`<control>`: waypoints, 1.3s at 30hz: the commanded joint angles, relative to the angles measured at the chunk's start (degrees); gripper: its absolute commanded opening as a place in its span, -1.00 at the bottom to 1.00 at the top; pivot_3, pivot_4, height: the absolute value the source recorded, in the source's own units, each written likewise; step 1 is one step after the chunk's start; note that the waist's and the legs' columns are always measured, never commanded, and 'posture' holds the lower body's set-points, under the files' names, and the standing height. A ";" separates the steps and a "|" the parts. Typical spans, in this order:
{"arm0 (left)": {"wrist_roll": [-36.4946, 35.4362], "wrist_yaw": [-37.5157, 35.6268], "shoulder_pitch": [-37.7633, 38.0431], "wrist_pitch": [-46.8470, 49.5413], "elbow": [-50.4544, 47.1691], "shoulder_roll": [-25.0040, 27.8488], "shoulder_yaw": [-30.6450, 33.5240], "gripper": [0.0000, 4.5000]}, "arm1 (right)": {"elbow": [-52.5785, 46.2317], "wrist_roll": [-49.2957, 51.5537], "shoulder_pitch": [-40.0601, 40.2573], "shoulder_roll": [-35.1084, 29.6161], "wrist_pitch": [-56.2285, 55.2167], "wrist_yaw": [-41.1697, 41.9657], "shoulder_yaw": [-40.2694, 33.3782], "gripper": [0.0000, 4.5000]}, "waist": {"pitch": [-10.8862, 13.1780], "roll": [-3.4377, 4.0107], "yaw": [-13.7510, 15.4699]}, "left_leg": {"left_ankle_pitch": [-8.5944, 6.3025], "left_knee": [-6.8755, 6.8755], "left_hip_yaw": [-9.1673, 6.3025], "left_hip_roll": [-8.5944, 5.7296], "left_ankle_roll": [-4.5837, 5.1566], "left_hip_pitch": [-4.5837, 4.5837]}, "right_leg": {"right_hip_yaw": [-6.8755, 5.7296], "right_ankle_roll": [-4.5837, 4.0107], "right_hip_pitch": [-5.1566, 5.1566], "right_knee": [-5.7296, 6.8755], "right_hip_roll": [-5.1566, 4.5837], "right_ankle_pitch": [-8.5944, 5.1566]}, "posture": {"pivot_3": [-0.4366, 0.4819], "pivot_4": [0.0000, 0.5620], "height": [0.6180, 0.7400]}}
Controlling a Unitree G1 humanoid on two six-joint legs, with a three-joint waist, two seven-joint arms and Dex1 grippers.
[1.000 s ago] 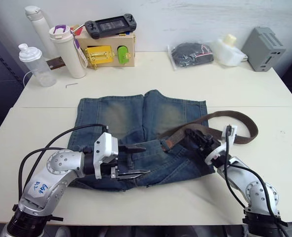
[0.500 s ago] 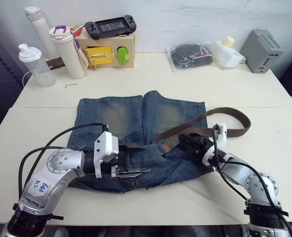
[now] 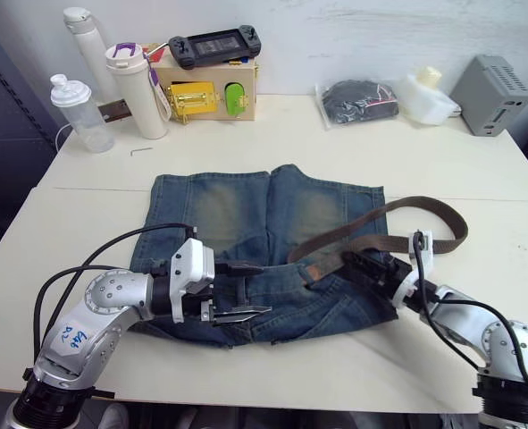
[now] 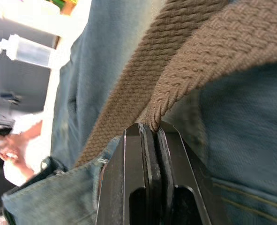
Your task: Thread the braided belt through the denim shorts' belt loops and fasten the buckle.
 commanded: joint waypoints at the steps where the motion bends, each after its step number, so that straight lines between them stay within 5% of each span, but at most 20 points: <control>1: -0.43 -0.11 -0.02 -0.28 -1.29 -0.17 0.29 0.54 | -0.11 4.19 -1.75 0.42 -0.49 -0.79 -1.42 -1.00 | 0.01 0.02 -0.05 | 0.00 0.00 0.00 0.00 0.00 -0.01 | 0.00 0.00 0.00 0.00 0.00 0.00 | -0.05 -0.47 1.00; 15: 0.00 0.12 0.91 -0.81 -1.91 -0.34 0.03 0.54 | 0.96 22.89 -3.13 0.63 -4.50 -7.19 -3.02 -1.00 | 0.07 0.11 -0.06 | 0.00 0.01 0.00 0.02 0.00 -0.05 | 0.00 0.00 0.00 -0.04 0.02 0.00 | -0.05 -0.47 1.00; 23: 0.25 -0.08 1.26 -1.27 -1.91 -0.25 0.03 0.54 | 0.00 25.27 -0.07 -1.00 -4.01 -8.66 0.34 -1.00 | 0.07 0.11 -0.01 | 0.00 0.02 0.00 0.01 0.00 -0.07 | 0.00 0.00 0.00 -0.06 0.01 0.00 | -0.05 -0.47 1.00; 39: 0.93 -0.17 -0.04 -1.61 -1.45 -0.55 -0.82 0.54 | -1.45 -4.95 -5.84 -3.84 -5.51 -1.57 7.35 -1.00 | 0.16 0.25 -0.02 | 0.00 0.01 0.00 0.02 0.00 -0.06 | 0.00 0.00 -0.01 -0.08 0.03 0.00 | -0.05 -0.47 1.00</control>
